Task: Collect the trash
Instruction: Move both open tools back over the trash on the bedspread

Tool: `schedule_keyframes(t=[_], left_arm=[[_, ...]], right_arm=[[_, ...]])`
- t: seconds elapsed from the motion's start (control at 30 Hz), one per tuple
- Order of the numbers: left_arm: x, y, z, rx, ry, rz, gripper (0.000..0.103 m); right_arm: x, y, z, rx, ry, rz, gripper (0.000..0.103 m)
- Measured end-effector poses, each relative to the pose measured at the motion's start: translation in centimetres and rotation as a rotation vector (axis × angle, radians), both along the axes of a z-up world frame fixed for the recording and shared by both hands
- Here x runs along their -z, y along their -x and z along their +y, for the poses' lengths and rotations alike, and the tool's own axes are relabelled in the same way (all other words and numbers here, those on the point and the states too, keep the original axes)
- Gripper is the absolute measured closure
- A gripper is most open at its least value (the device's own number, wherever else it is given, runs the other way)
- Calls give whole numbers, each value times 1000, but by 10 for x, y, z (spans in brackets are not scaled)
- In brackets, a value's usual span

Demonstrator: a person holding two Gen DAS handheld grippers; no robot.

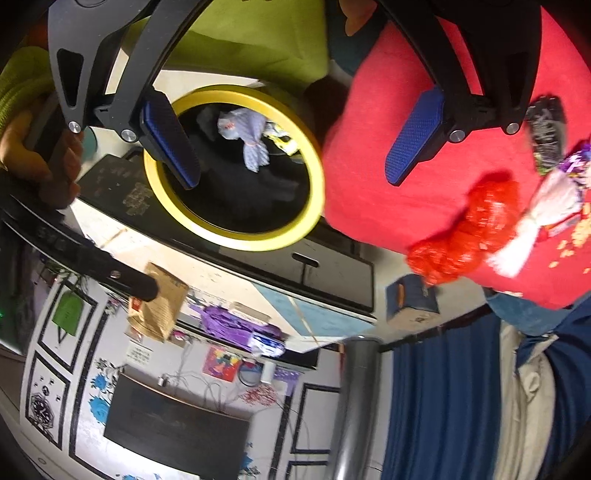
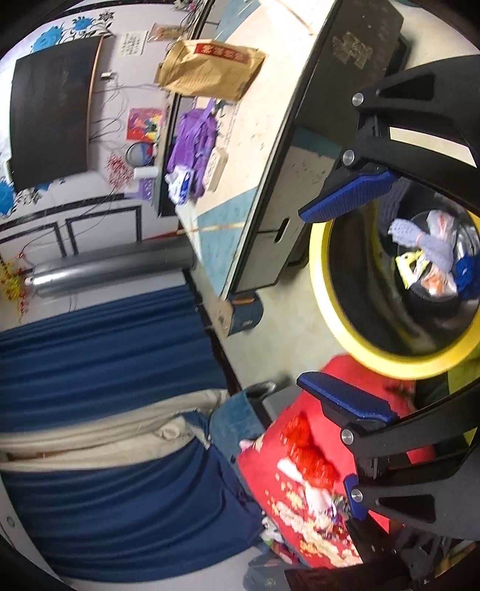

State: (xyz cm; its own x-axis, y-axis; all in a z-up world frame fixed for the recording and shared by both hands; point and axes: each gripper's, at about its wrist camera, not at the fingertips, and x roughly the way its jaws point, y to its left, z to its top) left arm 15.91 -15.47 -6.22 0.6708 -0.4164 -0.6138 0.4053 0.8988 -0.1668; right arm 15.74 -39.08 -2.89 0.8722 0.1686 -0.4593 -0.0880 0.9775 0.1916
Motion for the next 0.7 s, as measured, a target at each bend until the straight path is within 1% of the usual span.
schedule_keyframes(t=[0.23,0.5,0.7], left_arm=[[-16,6,30,-95,-1,-57,11],[-31,14,66,-196,-1,-113,11],[-41,22,96,-273,-17,-155,11]], right_arm=[[-17,13,28,-57,8,-54,22],[-22,13,50,-97,7,-37,22],[-26,8,77,-167,19,-28,22]])
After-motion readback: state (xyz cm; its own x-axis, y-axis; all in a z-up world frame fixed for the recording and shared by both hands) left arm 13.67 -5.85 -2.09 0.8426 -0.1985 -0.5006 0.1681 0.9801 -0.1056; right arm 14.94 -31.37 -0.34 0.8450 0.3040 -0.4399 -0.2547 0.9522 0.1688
